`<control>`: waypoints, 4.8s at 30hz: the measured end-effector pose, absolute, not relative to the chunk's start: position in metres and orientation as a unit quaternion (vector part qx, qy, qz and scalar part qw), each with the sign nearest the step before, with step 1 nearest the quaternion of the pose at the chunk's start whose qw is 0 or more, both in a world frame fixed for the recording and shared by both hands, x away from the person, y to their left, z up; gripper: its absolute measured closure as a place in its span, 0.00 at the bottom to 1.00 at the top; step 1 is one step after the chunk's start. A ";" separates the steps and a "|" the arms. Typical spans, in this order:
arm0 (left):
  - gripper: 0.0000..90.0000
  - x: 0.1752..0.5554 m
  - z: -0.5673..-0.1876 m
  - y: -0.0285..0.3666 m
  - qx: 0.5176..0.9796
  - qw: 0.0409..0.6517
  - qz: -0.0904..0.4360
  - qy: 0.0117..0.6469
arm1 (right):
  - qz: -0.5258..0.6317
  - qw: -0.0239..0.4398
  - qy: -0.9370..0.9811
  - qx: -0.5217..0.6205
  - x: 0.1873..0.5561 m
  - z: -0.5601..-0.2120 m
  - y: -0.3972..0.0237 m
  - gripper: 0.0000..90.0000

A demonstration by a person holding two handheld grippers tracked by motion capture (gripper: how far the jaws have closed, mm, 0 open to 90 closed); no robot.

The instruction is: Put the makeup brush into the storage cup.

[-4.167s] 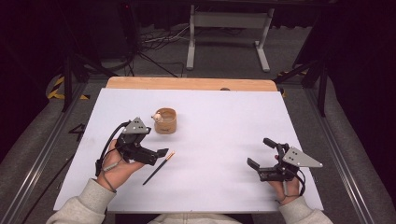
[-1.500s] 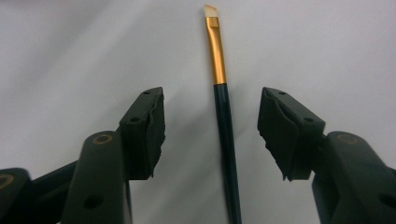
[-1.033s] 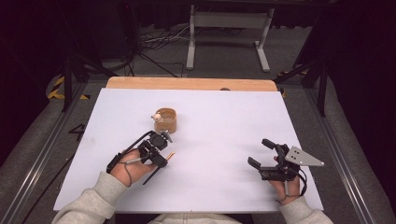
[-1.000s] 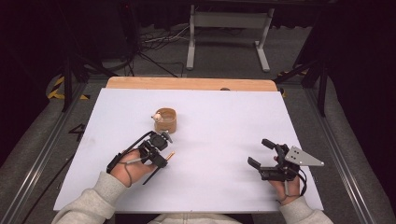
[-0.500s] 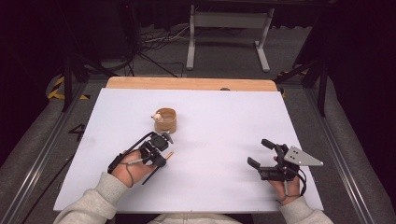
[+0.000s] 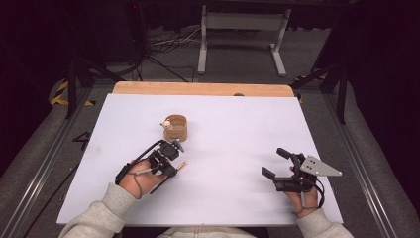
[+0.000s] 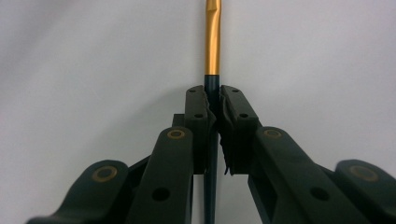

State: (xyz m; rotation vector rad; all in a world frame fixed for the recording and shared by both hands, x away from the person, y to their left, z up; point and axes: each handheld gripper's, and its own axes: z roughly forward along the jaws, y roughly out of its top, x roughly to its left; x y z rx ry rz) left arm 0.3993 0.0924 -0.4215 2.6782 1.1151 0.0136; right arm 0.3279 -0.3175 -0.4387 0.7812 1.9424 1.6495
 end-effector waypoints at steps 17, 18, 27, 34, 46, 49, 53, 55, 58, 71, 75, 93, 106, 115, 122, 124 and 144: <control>0.91 0.393 -0.400 0.103 0.910 0.192 0.036 0.366 | 0.602 0.236 0.707 0.286 0.328 -0.439 -0.318 0.11; 0.92 0.393 -0.398 0.104 0.908 0.199 0.039 0.366 | 0.602 0.236 0.707 0.286 0.328 -0.439 -0.318 0.11; 0.92 0.387 -0.387 0.110 0.892 0.258 0.070 0.363 | 0.603 0.237 0.706 0.287 0.328 -0.438 -0.318 0.11; 0.92 0.385 -0.382 0.117 0.879 0.294 0.085 0.366 | 0.604 0.237 0.705 0.288 0.327 -0.438 -0.318 0.11; 0.92 0.378 -0.372 0.123 0.851 0.367 0.101 0.362 | 0.606 0.237 0.704 0.285 0.327 -0.438 -0.318 0.11; 0.92 0.377 -0.370 0.124 0.846 0.378 0.108 0.359 | 0.607 0.237 0.704 0.284 0.327 -0.438 -0.318 0.11; 0.92 0.374 -0.367 0.124 0.837 0.398 0.118 0.356 | 0.608 0.237 0.704 0.283 0.327 -0.438 -0.318 0.11; 0.92 0.373 -0.366 0.124 0.834 0.406 0.120 0.355 | 0.607 0.238 0.703 0.283 0.327 -0.438 -0.318 0.11; 0.92 0.372 -0.365 0.124 0.830 0.415 0.125 0.352 | 0.608 0.238 0.702 0.284 0.327 -0.438 -0.318 0.10; 0.92 0.368 -0.356 0.128 0.799 0.473 0.162 0.336 | 0.612 0.240 0.699 0.279 0.327 -0.437 -0.318 0.09; 0.92 0.368 -0.354 0.129 0.785 0.492 0.167 0.336 | 0.612 0.239 0.699 0.280 0.326 -0.438 -0.318 0.09; 0.92 0.374 -0.349 0.136 0.741 0.544 0.199 0.340 | 0.614 0.242 0.697 0.280 0.325 -0.437 -0.320 0.09; 0.92 0.385 -0.345 0.137 0.715 0.564 0.222 0.348 | 0.614 0.242 0.697 0.280 0.325 -0.437 -0.320 0.09; 0.91 0.398 -0.343 0.136 0.710 0.563 0.223 0.359 | 0.615 0.242 0.696 0.281 0.325 -0.437 -0.321 0.09; 0.91 0.407 -0.339 0.136 0.703 0.566 0.233 0.361 | 0.615 0.241 0.696 0.281 0.326 -0.437 -0.321 0.09; 0.91 0.409 -0.338 0.136 0.704 0.565 0.236 0.360 | 0.617 0.239 0.695 0.282 0.326 -0.437 -0.321 0.09; 0.92 0.433 -0.332 0.133 0.690 0.576 0.235 0.370 | 0.622 0.238 0.691 0.281 0.325 -0.437 -0.322 0.09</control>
